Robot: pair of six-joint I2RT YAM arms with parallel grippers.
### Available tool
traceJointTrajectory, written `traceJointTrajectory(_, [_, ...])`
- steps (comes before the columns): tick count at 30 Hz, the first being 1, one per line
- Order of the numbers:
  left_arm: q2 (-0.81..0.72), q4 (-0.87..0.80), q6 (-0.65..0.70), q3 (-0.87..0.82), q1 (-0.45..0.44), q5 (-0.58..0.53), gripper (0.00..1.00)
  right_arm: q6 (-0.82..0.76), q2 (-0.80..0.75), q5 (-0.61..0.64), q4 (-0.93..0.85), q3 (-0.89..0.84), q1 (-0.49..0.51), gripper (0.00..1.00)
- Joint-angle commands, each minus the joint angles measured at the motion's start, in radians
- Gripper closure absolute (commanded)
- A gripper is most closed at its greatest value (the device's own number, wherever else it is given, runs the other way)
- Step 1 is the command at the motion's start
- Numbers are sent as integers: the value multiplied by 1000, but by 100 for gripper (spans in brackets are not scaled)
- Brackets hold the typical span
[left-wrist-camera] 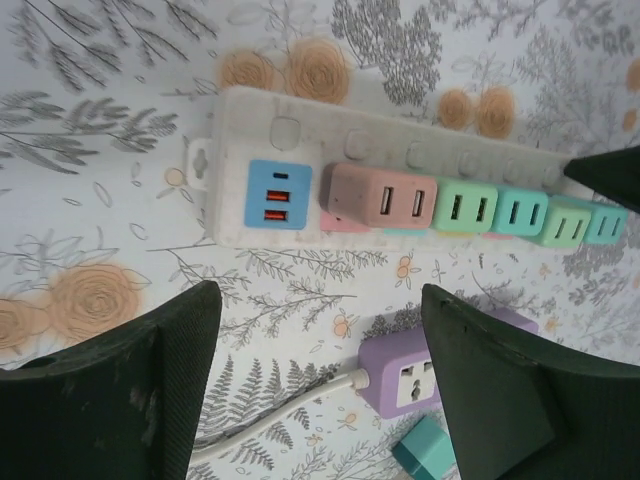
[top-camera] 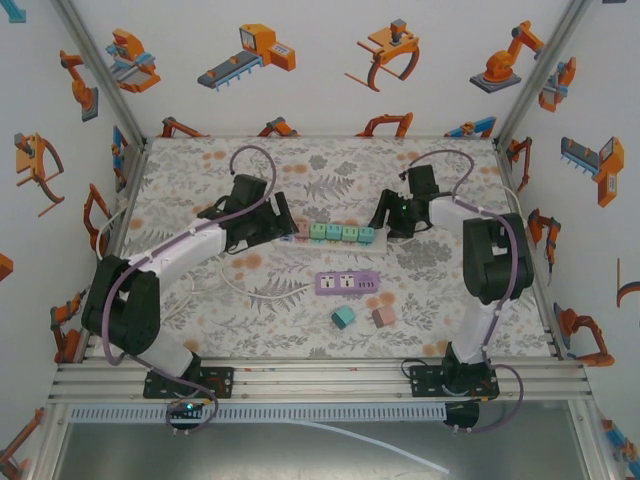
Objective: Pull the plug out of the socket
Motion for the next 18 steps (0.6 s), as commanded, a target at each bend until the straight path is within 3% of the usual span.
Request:
traceJointTrajectory(1, [-9,-24,37,-14,43,-30,25,-35,-131,65,-15,33,-3,33])
traceJointTrajectory(6, [17,51,46,-21,97,59,25,-141,-289,123,-5,31,-10,30])
traceJointTrajectory(10, [88,80,65,15,112,108,24,-294,-431,117,140,-62,-10,31])
traceJointTrajectory(16, [176,116,96,50,116,152,24,-747,-616,-180,643,-424,-5,33])
traceJointTrajectory(18, [189,127,116,48,116,161,24,-891,-634,-276,673,-471,-5,31])
